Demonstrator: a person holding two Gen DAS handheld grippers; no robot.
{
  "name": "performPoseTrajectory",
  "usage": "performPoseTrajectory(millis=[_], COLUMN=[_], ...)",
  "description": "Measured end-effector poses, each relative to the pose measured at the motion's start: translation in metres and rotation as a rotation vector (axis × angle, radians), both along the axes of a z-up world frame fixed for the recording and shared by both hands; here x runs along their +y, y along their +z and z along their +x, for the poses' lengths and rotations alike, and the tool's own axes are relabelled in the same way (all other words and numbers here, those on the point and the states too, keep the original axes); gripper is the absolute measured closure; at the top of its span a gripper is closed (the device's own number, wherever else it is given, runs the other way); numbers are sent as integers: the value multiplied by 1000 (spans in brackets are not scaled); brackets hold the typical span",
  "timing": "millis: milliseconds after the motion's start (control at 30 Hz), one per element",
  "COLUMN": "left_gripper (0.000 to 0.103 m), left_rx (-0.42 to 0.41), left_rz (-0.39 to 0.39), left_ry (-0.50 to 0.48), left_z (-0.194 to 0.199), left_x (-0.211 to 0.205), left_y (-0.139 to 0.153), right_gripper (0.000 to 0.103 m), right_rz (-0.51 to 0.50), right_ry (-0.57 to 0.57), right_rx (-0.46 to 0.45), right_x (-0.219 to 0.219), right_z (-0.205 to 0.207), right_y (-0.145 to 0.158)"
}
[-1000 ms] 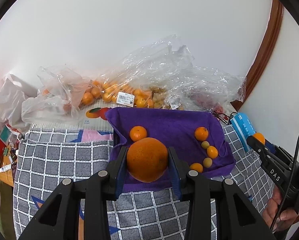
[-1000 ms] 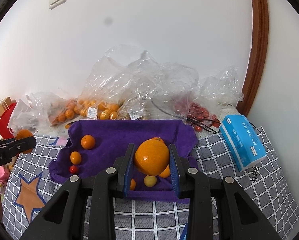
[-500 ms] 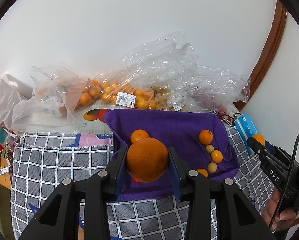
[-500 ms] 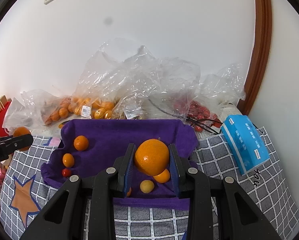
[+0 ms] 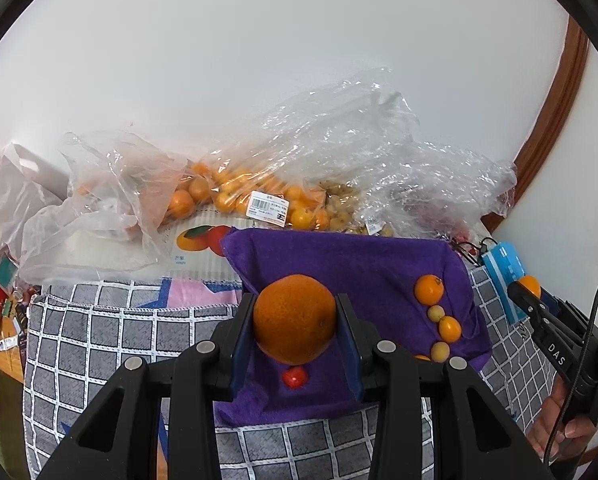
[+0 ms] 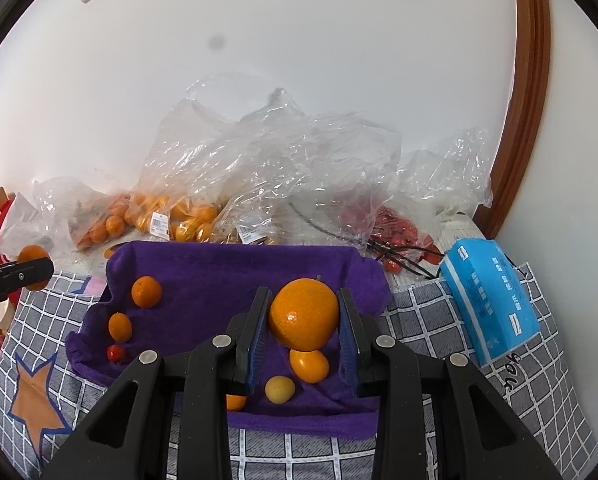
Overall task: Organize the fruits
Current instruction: 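Carry the tangerines in both grippers up over the towel, then lower both tangerines onto the towel and open both grippers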
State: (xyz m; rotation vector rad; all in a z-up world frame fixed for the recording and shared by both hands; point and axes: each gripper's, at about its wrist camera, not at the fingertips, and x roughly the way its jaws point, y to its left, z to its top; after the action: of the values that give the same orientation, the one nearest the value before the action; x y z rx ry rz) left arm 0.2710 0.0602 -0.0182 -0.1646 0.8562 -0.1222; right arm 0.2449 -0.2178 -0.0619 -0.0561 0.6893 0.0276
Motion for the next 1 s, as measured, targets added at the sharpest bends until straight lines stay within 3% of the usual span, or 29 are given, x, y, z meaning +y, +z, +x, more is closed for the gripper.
performPoseTrajectory(millis=[1000], left_gripper=[66], left_rx=[76], left_rz=[6], left_ry=[-22], left_z=[37], left_x=[-14], left_y=[-42], right_gripper=[71], right_rz=[0], right_ry=[31], right_rx=[86], right_x=[10], right_z=[34], right_y=[-46])
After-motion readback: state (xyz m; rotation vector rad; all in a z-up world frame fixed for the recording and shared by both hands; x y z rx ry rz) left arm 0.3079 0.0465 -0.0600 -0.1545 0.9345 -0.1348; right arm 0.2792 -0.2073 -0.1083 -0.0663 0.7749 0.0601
